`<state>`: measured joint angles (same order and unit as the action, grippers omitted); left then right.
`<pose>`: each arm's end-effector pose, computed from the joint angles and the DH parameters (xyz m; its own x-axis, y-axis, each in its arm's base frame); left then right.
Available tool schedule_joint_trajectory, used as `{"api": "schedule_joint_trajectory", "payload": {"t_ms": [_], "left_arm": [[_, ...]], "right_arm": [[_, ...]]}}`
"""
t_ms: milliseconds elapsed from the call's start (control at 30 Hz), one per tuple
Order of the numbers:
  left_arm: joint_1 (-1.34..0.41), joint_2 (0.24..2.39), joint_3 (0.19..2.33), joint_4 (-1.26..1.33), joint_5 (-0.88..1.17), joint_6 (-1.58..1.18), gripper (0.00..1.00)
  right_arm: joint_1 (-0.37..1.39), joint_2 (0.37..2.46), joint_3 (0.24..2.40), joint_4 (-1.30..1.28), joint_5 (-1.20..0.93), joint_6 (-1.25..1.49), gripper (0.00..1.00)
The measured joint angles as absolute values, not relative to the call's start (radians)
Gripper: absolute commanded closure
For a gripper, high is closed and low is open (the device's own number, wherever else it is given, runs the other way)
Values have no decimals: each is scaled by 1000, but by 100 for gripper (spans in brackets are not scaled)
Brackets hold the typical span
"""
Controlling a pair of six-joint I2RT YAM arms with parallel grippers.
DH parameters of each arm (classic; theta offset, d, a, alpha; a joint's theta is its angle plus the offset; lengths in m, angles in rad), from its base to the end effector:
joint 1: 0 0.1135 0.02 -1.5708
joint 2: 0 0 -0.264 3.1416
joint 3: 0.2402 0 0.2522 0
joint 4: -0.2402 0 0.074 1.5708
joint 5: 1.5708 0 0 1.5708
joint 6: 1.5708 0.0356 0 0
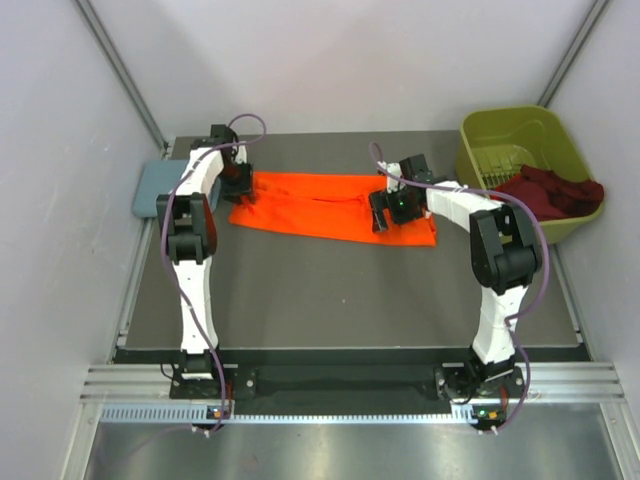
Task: Fold and stack the t-shirts
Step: Fold the tshirt
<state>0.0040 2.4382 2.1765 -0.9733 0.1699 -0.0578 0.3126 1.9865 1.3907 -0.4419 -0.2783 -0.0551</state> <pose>0.5094 -0.0040 0.1758 -0.9456 -0.0607 -0.3198 -0.0028 0.9840 -0.1784 0.3948 0.1379 0.1740 -0.7947 -0.3125 -0.5205 -0.4730 0.8561 0.2082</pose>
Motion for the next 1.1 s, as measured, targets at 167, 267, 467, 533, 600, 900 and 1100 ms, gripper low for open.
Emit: {"api": "schedule_joint_trajectory", "payload": {"t_ms": [167, 267, 467, 533, 600, 900, 1100], "left_arm": [[16, 2366, 2069, -952, 142, -70, 48], [38, 2310, 2005, -958, 118, -76, 48], [74, 2207, 1932, -957, 85, -75, 48], [78, 2189, 1911, -957, 85, -76, 48], [78, 2188, 1893, -956, 91, -76, 48], [67, 2255, 1874, -958, 120, -75, 49], [37, 2267, 1874, -962, 135, -72, 51]], "right_arm": [[311, 1988, 1393, -442, -279, -56, 10], [310, 1988, 1393, -442, -279, -56, 11], [296, 1988, 1393, -442, -286, -57, 10], [285, 1988, 1389, -438, -290, -56, 10], [278, 1988, 1389, -437, -292, -56, 10], [233, 1988, 1389, -434, -298, -46, 10], [211, 1998, 1404, -438, -305, -40, 10]]}}
